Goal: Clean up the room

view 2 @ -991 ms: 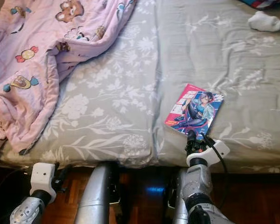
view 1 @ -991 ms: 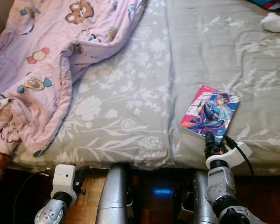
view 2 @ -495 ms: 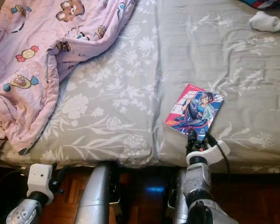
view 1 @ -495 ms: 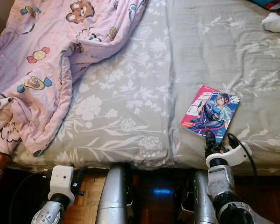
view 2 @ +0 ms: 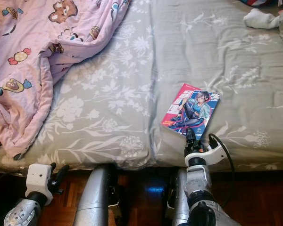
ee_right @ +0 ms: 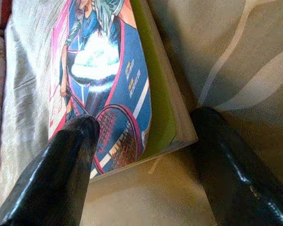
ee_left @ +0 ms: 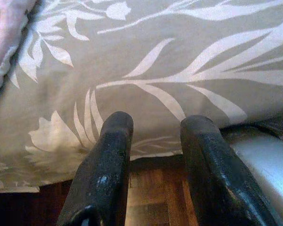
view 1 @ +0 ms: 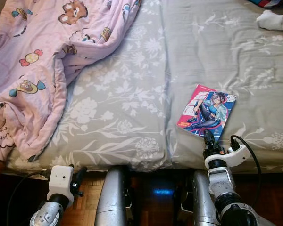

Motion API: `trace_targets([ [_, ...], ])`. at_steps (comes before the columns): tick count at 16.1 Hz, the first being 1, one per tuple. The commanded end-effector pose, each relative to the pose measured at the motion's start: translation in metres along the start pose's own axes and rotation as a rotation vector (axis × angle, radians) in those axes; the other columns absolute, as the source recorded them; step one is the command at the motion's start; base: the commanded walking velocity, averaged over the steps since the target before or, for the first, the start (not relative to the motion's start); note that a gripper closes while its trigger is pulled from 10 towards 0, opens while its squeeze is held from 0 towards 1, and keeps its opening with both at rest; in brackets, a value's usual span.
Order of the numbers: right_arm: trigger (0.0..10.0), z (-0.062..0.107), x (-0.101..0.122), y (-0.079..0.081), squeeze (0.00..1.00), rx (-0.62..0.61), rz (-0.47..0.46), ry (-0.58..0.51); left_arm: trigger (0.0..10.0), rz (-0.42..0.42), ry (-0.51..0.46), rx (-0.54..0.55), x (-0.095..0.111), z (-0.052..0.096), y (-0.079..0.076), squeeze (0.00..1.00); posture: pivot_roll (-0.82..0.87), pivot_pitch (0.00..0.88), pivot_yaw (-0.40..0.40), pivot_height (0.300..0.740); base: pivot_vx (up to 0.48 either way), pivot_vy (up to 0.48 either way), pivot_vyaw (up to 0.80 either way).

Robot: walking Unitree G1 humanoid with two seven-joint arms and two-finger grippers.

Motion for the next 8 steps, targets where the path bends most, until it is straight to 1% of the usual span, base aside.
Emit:
trace_targets([
  [1, 10.0, 0.014, -0.052, -0.003, 0.0, 0.003, -0.023, 0.232, 10.0, -0.002, 0.061, 0.004, -0.014, 0.01, 0.004, 0.0, 0.36, 0.399, 0.172, 0.575, 0.0, 0.0, 0.0],
  [3, 10.0, 0.014, -0.055, 0.0, 0.0, 0.032, -0.021, 0.256, 10.0, -0.003, 0.063, 0.002, -0.014, 0.011, 0.004, 0.0, 0.35, 0.394, 0.171, 0.575, 0.0, 0.0, 0.0],
  [4, 2.3, 0.013, -0.053, -0.001, 0.0, 0.024, -0.002, 0.244, 10.0, -0.003, 0.063, 0.002, -0.014, 0.011, 0.004, 0.0, 0.35, 0.39, 0.17, 0.575, 0.0, 0.0, 0.0],
  [5, 0.0, 0.012, -0.049, -0.001, 0.0, 0.018, 0.006, 0.228, 10.0, -0.003, 0.064, 0.003, -0.014, 0.011, 0.003, 0.0, 0.35, 0.387, 0.17, 0.575, 0.0, 0.0, 0.0],
  [8, 0.0, 0.011, -0.045, 0.0, 0.0, 0.025, 0.019, 0.22, 10.0, -0.002, 0.065, 0.002, -0.014, 0.009, 0.003, 0.0, 0.35, 0.384, 0.167, 0.575, 0.0, 0.0, 0.0],
])
Point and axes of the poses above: a point about 5 cm out from each wrist's last joint towards the gripper, its own z axis pointing back from the gripper into the wrist, its own x axis along the axis of the wrist's last joint, y = z × x, the point moved 1 cm from there along -z, pointing out of the wrist towards the gripper, and after that the axes turned 7 degrees about -z, right-handed, at the moved point
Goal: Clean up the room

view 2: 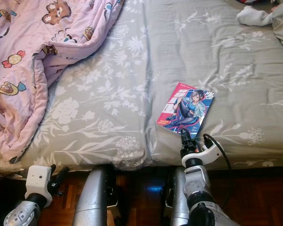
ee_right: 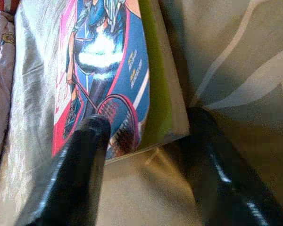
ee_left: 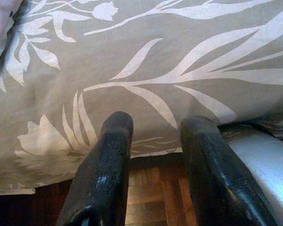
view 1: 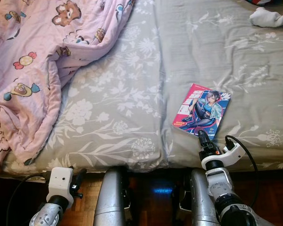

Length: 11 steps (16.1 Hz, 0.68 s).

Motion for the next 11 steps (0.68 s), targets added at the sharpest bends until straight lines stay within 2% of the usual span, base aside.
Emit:
trace_targets([
  [1, 0.0, 0.006, -0.036, 0.0, 0.0, -0.011, -0.008, 0.149, 10.0, -0.001, 0.059, 0.002, -0.013, 0.007, 0.002, 0.0, 0.34, 0.385, 0.164, 0.575, 0.0, 0.0, 0.0],
  [8, 0.0, 0.007, -0.037, 0.002, 0.0, 0.015, 0.029, 0.133, 10.0, 0.018, 0.071, -0.009, -0.017, 0.005, -0.009, 0.0, 0.3, 0.383, 0.152, 0.575, 0.0, 0.0, 0.0],
  [11, 0.0, 0.002, -0.034, 0.012, 0.0, 0.075, 0.067, 0.112, 10.0, 0.022, 0.074, -0.006, -0.017, -0.001, -0.008, 0.0, 0.29, 0.369, 0.149, 0.575, 0.0, 0.0, 0.0],
])
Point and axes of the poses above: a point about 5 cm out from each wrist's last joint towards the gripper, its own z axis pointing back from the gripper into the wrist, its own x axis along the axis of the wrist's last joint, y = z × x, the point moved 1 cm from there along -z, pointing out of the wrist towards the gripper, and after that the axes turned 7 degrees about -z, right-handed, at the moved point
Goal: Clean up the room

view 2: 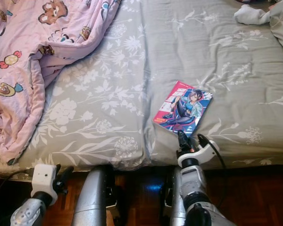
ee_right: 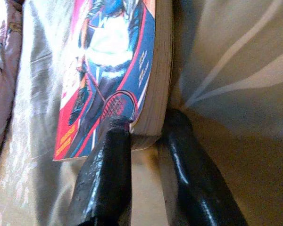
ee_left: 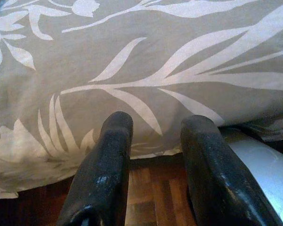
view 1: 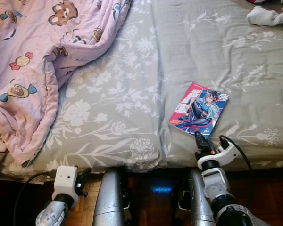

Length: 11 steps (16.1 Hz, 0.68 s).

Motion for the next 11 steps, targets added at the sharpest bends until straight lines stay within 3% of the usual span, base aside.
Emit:
trace_targets([
  [1, 0.0, 0.002, -0.022, 0.007, 0.0, 0.032, 0.026, 0.084, 10.0, -0.003, 0.063, 0.008, -0.017, 0.009, 0.001, 0.0, 0.28, 0.355, 0.142, 0.575, 0.0, 0.0, 0.0],
  [2, 0.0, -0.001, -0.016, 0.009, 0.0, 0.02, 0.106, 0.056, 10.0, 0.001, 0.063, 0.012, -0.017, 0.006, 0.0, 0.0, 0.27, 0.345, 0.135, 0.575, 0.0, 0.0, 0.0],
  [5, 0.0, -0.003, 0.007, 0.016, 0.0, 0.067, 0.17, -0.077, 10.0, 0.011, 0.078, 0.017, -0.021, -0.001, -0.005, 0.0, 0.23, 0.314, 0.113, 0.575, 0.0, 0.0, 0.0],
  [6, 0.0, -0.002, 0.018, 0.017, 0.0, 0.07, 0.229, -0.128, 10.0, 0.018, 0.086, 0.015, -0.025, -0.002, -0.008, 0.0, 0.22, 0.305, 0.103, 0.575, 0.0, 0.0, 0.0],
  [7, 0.7, -0.001, 0.026, 0.019, 0.0, 0.073, 0.282, -0.16, 10.0, 0.023, 0.092, 0.016, -0.026, -0.003, -0.01, 0.0, 0.21, 0.294, 0.093, 0.575, 0.0, 0.0, 0.0],
  [8, 0.7, 0.001, 0.032, 0.02, 0.0, 0.075, 0.32, -0.188, 10.0, 0.028, 0.094, 0.018, -0.028, -0.004, -0.012, 0.0, 0.21, 0.291, 0.09, 0.575, 0.0, 0.0, 0.0],
  [9, 10.0, 0.003, 0.042, 0.022, 0.0, 0.063, 0.394, -0.228, 10.0, 0.038, 0.102, 0.031, -0.03, -0.008, -0.013, 0.0, 0.19, 0.267, 0.066, 0.575, 0.0, 0.0, 0.0],
  [11, 10.0, 0.006, 0.051, 0.027, 0.0, 0.063, 0.481, -0.261, 10.0, 0.055, 0.112, 0.042, -0.032, -0.013, -0.016, 0.0, 0.17, 0.241, 0.048, 0.575, 0.0, 0.0, 0.0],
])
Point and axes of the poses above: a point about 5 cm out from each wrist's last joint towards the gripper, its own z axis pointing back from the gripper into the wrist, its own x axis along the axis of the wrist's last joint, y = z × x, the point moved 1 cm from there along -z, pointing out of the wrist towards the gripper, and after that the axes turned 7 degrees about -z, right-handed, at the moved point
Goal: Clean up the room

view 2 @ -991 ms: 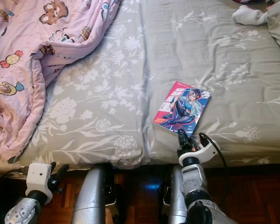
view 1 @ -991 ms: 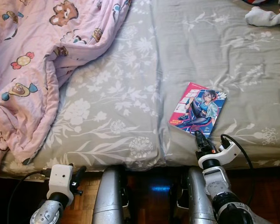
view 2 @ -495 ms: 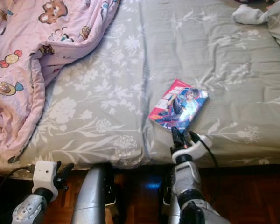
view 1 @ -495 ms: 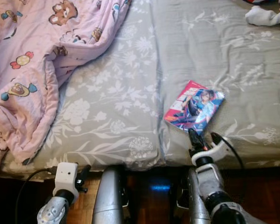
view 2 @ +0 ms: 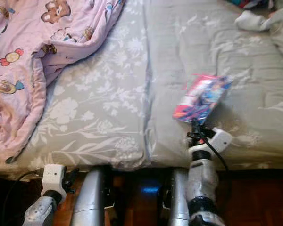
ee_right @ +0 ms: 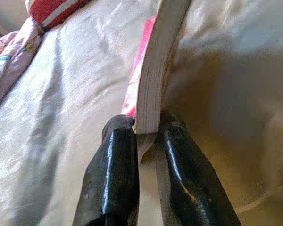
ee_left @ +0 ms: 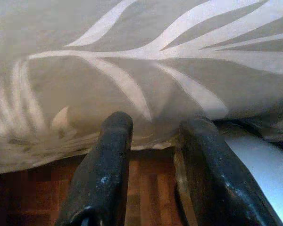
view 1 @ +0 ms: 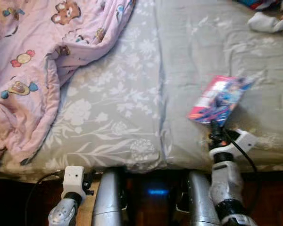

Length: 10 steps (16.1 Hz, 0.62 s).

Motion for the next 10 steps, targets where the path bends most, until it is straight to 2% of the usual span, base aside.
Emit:
trace_targets([
  [1, 10.0, 0.002, 0.003, 0.003, 0.0, 0.02, 0.047, -0.02, 10.0, -0.003, 0.057, 0.012, -0.016, 0.008, 0.001, 0.0, 0.17, 0.238, 0.046, 0.575, 0.0, 0.0, 0.0],
  [3, 10.0, 0.004, 0.005, -0.001, 0.0, -0.002, 0.116, -0.009, 10.0, 0.008, 0.073, 0.016, -0.02, 0.004, -0.002, 0.0, 0.15, 0.21, 0.027, 0.584, 0.0, 0.0, 0.0],
  [6, 10.0, 0.013, -0.01, -0.006, 0.0, -0.013, 0.257, 0.102, 10.0, 0.026, 0.12, 0.026, -0.029, 0.001, -0.006, 0.0, 0.13, 0.173, 0.013, 0.623, 0.0, 0.0, 0.0],
  [10, 10.0, 0.016, -0.017, -0.008, 0.0, -0.03, 0.288, 0.135, 10.0, 0.032, 0.173, 0.031, -0.039, 0.002, -0.006, 0.0, 0.12, 0.149, 0.008, 0.667, 0.0, 0.0, 0.0],
])
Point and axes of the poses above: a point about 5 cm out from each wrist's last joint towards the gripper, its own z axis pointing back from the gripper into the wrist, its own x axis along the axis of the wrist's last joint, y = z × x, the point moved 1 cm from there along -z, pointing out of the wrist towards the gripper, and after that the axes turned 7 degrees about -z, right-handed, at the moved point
